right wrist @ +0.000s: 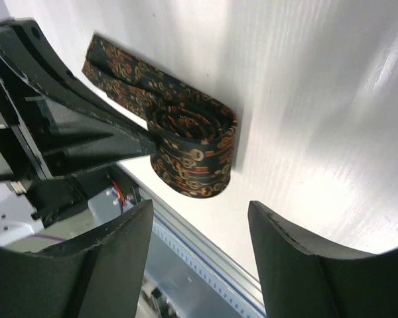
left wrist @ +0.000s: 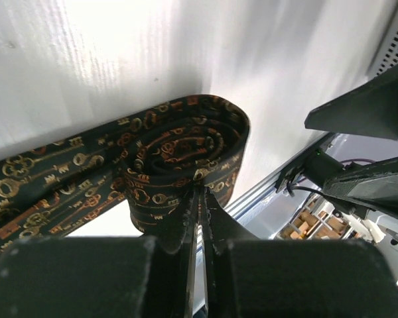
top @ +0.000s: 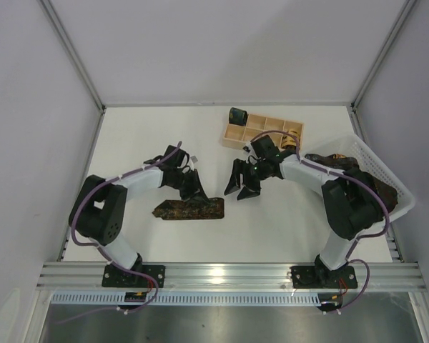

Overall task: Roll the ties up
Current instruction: Roll the tie

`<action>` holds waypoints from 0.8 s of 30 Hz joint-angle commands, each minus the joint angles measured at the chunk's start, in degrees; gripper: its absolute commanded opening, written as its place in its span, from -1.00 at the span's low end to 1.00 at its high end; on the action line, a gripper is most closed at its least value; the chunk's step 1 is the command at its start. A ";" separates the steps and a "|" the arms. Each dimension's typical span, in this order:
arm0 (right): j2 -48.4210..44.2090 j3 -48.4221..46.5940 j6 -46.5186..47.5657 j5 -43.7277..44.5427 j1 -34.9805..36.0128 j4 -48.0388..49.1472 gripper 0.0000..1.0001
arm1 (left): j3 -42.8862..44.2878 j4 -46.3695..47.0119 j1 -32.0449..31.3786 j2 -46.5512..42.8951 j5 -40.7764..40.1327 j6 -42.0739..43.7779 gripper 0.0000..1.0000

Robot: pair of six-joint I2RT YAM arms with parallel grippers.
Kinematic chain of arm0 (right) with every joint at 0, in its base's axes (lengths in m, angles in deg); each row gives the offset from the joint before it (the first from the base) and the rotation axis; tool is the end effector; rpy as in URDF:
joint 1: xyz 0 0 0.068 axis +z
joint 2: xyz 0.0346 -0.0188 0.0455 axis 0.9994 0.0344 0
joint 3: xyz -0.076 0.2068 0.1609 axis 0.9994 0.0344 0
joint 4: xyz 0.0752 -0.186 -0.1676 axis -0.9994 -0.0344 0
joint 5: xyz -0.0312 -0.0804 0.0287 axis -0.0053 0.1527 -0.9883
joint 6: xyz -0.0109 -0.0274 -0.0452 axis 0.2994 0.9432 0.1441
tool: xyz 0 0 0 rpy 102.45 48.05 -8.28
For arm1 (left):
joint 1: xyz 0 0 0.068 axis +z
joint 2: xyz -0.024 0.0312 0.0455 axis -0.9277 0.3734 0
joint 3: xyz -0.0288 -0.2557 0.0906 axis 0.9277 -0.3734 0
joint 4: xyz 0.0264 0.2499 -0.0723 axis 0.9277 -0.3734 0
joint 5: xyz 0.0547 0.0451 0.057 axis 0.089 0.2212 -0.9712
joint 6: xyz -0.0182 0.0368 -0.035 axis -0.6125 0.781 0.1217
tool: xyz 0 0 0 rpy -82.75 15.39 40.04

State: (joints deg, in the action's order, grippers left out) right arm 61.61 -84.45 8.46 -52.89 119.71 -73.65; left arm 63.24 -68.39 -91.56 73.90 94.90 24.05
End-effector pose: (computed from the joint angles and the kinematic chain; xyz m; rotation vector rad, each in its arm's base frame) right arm 0.2903 0.2021 0.2034 -0.1300 2.8129 1.1264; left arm 0.2720 -0.1407 0.1675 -0.1759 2.8851 -1.1191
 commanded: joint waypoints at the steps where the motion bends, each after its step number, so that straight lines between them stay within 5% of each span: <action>1: 2.35 2.01 4.63 -9.10 -0.48 5.51 0.32 | 2.64 -0.59 -0.07 1.47 -0.08 2.21 -0.84; 24: 13.35 2.01 -0.64 -15.43 3.74 19.66 0.25 | -0.26 -2.53 2.74 1.56 -2.81 5.91 -0.84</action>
State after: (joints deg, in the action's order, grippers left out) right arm 74.74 -81.18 9.02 -66.00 122.75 -57.44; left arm 63.55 -70.95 -89.31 75.83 93.50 28.13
